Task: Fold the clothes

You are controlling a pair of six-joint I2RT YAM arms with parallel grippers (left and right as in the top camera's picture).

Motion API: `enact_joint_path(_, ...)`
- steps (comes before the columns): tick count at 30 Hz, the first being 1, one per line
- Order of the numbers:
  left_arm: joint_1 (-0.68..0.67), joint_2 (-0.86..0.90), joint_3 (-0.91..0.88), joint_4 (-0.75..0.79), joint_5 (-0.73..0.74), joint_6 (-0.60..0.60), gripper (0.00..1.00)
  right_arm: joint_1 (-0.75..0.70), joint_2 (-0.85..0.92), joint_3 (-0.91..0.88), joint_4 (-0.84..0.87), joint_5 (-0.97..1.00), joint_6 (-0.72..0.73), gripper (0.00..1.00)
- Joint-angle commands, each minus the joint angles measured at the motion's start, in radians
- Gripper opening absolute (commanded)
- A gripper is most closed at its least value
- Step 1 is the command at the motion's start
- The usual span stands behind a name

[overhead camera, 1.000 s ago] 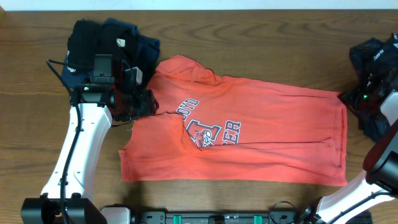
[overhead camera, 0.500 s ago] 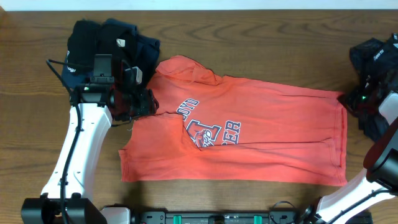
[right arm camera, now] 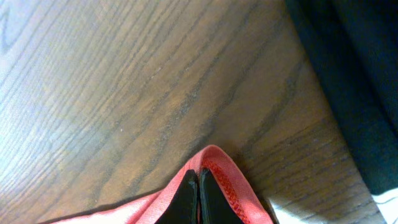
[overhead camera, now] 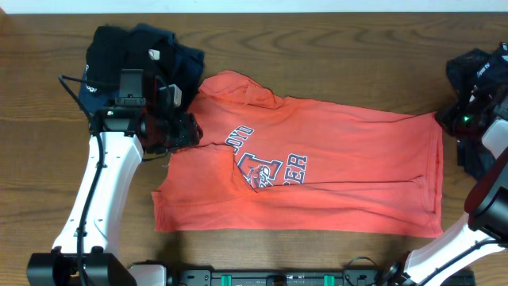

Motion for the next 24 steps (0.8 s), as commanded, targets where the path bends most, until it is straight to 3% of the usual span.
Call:
enact_joint_path(1,-0.002,0.0,0.008,0.009,0.01,0.021,0.59,-0.017,0.013,-0.005,0.003,-0.016,-0.001,0.04)
enact_joint_path(4,-0.002,0.0,0.008,0.013,0.01,0.021,0.59,-0.018,0.013,-0.005,0.001,-0.016,-0.002,0.06)
enact_joint_path(7,-0.002,0.0,0.008,0.013,0.01,0.021,0.59,-0.017,0.013,-0.005,-0.01,-0.015,-0.003,0.28)
enact_joint_path(10,-0.002,0.0,0.008,0.013,0.01,0.021,0.59,-0.016,0.013,-0.006,-0.014,-0.014,-0.013,0.33)
enact_joint_path(16,-0.002,0.0,0.008,0.013,0.01,0.021,0.59,-0.016,0.016,-0.006,0.0,0.007,-0.013,0.33)
enact_joint_path(21,-0.002,0.0,0.008,0.013,0.01,0.021,0.59,-0.014,0.016,-0.006,0.011,0.023,-0.013,0.2)
enact_joint_path(24,-0.002,0.0,0.008,0.013,0.01,0.021,0.59,-0.009,0.016,-0.006,0.008,0.023,-0.013,0.19)
